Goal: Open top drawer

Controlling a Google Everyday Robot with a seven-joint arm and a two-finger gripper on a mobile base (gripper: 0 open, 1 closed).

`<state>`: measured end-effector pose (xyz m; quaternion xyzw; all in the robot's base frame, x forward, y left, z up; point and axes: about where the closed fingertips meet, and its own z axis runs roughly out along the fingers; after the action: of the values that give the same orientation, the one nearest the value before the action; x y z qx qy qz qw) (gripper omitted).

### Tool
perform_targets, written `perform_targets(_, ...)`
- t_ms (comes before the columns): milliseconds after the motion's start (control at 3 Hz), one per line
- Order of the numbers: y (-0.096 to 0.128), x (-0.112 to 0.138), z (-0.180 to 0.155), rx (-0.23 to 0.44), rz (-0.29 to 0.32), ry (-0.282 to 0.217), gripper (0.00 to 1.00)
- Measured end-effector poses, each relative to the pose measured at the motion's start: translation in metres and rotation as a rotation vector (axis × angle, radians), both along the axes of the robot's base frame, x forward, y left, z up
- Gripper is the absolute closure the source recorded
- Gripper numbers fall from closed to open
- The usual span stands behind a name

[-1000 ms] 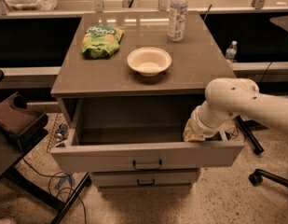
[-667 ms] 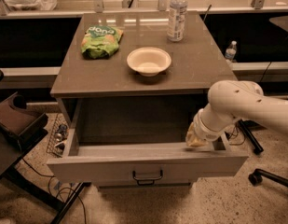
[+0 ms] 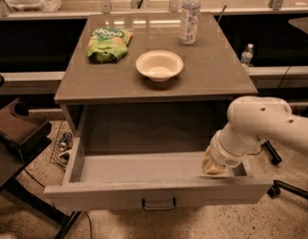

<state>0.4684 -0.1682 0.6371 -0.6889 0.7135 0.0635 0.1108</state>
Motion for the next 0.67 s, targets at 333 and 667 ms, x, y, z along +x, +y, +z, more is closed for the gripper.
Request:
perform_targets(333,0.004,-0.042,0.006,0.001,-0.003,0.06,1.0)
perform_targets(667,0.006,-0.057,0.008,-0.003,-0.004,0.082,1.0)
